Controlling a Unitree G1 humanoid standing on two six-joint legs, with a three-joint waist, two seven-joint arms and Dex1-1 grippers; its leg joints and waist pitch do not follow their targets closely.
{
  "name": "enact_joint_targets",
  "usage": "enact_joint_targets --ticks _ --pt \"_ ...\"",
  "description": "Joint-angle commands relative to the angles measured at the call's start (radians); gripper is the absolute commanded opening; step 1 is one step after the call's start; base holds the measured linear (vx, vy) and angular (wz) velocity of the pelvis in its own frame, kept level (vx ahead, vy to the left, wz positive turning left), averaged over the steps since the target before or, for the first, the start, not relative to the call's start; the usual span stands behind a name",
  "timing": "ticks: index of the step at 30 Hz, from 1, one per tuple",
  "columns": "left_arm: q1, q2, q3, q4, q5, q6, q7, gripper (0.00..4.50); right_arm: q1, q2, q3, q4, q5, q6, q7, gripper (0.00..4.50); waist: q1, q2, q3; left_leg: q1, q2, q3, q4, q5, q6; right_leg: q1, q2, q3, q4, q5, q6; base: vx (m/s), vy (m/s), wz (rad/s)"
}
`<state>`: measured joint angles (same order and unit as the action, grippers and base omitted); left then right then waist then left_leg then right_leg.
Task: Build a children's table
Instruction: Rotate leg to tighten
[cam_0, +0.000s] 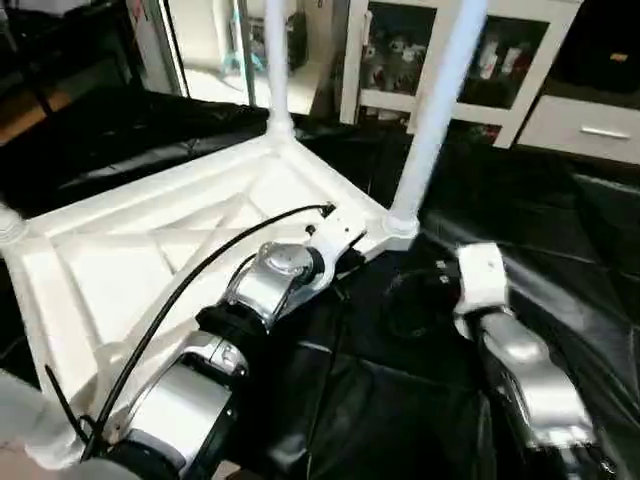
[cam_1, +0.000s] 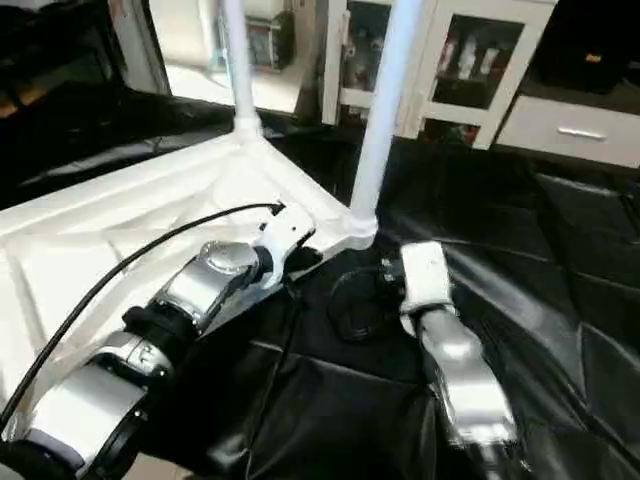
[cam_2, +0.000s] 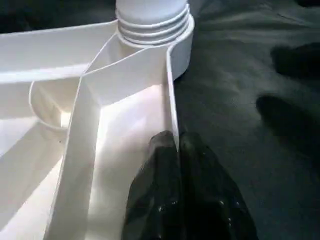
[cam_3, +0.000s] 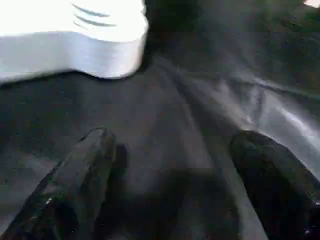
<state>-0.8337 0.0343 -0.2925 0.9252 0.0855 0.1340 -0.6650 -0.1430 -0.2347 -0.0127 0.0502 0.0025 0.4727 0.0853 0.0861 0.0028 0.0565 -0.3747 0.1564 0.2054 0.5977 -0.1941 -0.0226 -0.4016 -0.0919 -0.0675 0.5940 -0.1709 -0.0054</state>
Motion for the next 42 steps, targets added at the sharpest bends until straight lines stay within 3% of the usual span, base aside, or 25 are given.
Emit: enact_joint_targets --ticks 1,3,6,7,8,10,13,15,16,17,18,20,22,23,25,35,42 --pt "-0.013 -0.023 -0.019 -0.012 -0.005 -0.084 -0.051 0.0 0.0 -0.002 -0.028 -0.035 0.003 0.005 0.002 4.28 -0.006 -0.013 -0.066 0.026 0.073 -0.038 -0.077 -0.222 0.031 0.04 -0.074 0.052 -0.082 -0.25 -0.184 0.0 0.0 0.0" --pt "-0.015 -0.031 -0.032 -0.005 -0.002 -0.122 -0.083 0.0 0.025 -0.017 -0.042 -0.067 0.043 0.0 0.053 4.44 0.001 -0.009 -0.064 0.026 0.075 -0.039 -0.079 -0.23 0.037 0.041 -0.077 0.053 -0.084 -0.25 -0.178 0.0 0.0 0.0" --pt "-0.019 -0.037 -0.047 0.004 0.007 -0.172 -0.116 0.0 0.052 -0.037 -0.042 -0.1 0.07 -0.002 0.107 4.44 0.002 -0.011 -0.064 0.022 0.076 -0.04 -0.079 -0.225 0.045 0.044 -0.078 0.052 -0.082 -0.234 -0.181 0.0 0.0 0.0" --pt "-0.019 -0.039 -0.049 0.009 0.006 -0.189 -0.134 0.0 0.066 -0.049 -0.043 -0.117 0.106 0.003 0.16 4.44 0.003 -0.011 -0.065 0.023 0.076 -0.04 -0.078 -0.222 0.045 0.043 -0.078 0.052 -0.081 -0.233 -0.182 0.0 0.0 0.0" --pt "-0.013 -0.037 -0.048 0.009 -0.001 -0.203 -0.176 0.0 0.088 -0.081 -0.051 -0.148 0.21 0.004 0.306 4.44 0.005 -0.009 -0.064 0.021 0.076 -0.04 -0.077 -0.228 0.06 0.047 -0.081 0.052 -0.083 -0.237 -0.184 0.0 0.0 0.0" --pt "-0.006 -0.03 -0.047 0.006 -0.004 -0.207 -0.2 0.0 0.103 -0.114 -0.056 -0.168 0.283 0.008 0.419 4.44 0.01 -0.005 -0.064 0.019 0.08 -0.041 -0.076 -0.23 0.076 0.05 -0.084 0.052 -0.081 -0.236 -0.187 0.0 0.0 0.0" --pt "0.025 0.001 -0.061 -0.024 -0.017 -0.208 -0.294 0.0 0.124 -0.216 -0.053 -0.191 0.349 0.006 0.614 4.44 0.013 -0.013 -0.063 0.015 0.081 -0.041 -0.074 -0.223 0.09 0.054 -0.085 0.051 -0.082 -0.246 -0.189 0.0 0.0 0.0" --pt "0.034 0.013 -0.065 -0.03 -0.017 -0.21 -0.321 0.0 0.119 -0.243 -0.061 -0.183 0.354 0.002 0.648 4.44 0.013 -0.011 -0.061 0.016 0.081 -0.041 -0.074 -0.219 0.09 0.048 -0.085 0.05 -0.085 -0.281 -0.192 0.0 0.0 0.0" --pt "0.044 0.028 -0.068 -0.04 -0.019 -0.207 -0.346 0.0 0.103 -0.275 -0.074 -0.16 0.345 -0.003 0.671 4.44 0.013 -0.018 -0.061 0.016 0.081 -0.041 -0.074 -0.221 0.085 0.047 -0.086 0.049 -0.085 -0.305 -0.191 0.0 0.0 0.0" --pt "0.052 0.039 -0.068 -0.052 -0.023 -0.202 -0.366 0.0 0.091 -0.308 -0.071 -0.138 0.324 -0.011 0.688 4.44 0.013 -0.016 -0.061 0.015 0.082 -0.042 -0.075 -0.218 0.083 0.048 -0.086 0.049 -0.084 -0.313 -0.191 0.0 0.0 0.0" --pt "0.06 0.05 -0.068 -0.065 -0.027 -0.196 -0.383 0.0 0.08 -0.336 -0.066 -0.117 0.304 -0.02 0.701 4.44 0.011 -0.023 -0.061 0.016 0.081 -0.04 -0.074 -0.213 0.08 0.046 -0.086 0.048 -0.086 -0.326 -0.188 0.0 0.0 0.0" --pt "0.077 0.068 -0.067 -0.09 -0.034 -0.185 -0.416 0.0 0.065 -0.388 -0.058 -0.089 0.293 -0.03 0.745 4.44 0.011 -0.021 -0.06 0.017 0.081 -0.04 -0.073 -0.211 0.073 0.044 -0.085 0.048 -0.085 -0.341 -0.187 0.0 0.0 0.0" --pt "0.084 0.076 -0.065 -0.101 -0.034 -0.18 -0.433 0.0 0.06 -0.413 -0.054 -0.081 0.301 -0.033 0.772 4.44 0.01 -0.02 -0.061 0.017 0.082 -0.04 -0.072 -0.211 0.08 0.044 -0.086 0.05 -0.085 -0.333 -0.189 0.0 0.0 0.0" --pt "0.106 0.096 -0.067 -0.132 -0.037 -0.172 -0.468 0.0 0.049 -0.457 -0.042 -0.062 0.294 -0.049 0.81 4.44 0.009 -0.029 -0.061 0.017 0.081 -0.038 -0.071 -0.209 0.085 0.044 -0.086 0.049 -0.085 -0.33 -0.189 0.0 0.0 0.0" --pt "0.127 0.116 -0.068 -0.165 -0.044 -0.164 -0.497 0.0 0.037 -0.485 -0.029 -0.043 0.274 -0.067 0.835 4.44 0.01 -0.027 -0.063 0.014 0.082 -0.039 -0.068 -0.178 0.099 0.045 -0.087 0.049 -0.078 -0.298 -0.197 0.0 0.0 0.0" --pt "0.201 0.17 -0.074 -0.303 -0.061 -0.1 -0.573 0.0 -0.02 -0.466 0.037 0.007 0.304 -0.098 0.952 4.44 0.003 -0.025 -0.065 0.016 0.084 -0.038 -0.066 -0.172 0.109 0.043 -0.084 0.047 -0.072 -0.283 -0.221 0.0 0.0 0.0" --pt "0.217 0.18 -0.076 -0.354 -0.06 -0.065 -0.589 0.0 -0.092 -0.425 0.074 0.099 0.272 -0.139 0.974 4.28 0.003 -0.023 -0.068 0.016 0.083 -0.035 -0.065 -0.144 0.108 0.045 -0.082 0.047 -0.064 -0.221 -0.247 0.0 0.0 0.0"
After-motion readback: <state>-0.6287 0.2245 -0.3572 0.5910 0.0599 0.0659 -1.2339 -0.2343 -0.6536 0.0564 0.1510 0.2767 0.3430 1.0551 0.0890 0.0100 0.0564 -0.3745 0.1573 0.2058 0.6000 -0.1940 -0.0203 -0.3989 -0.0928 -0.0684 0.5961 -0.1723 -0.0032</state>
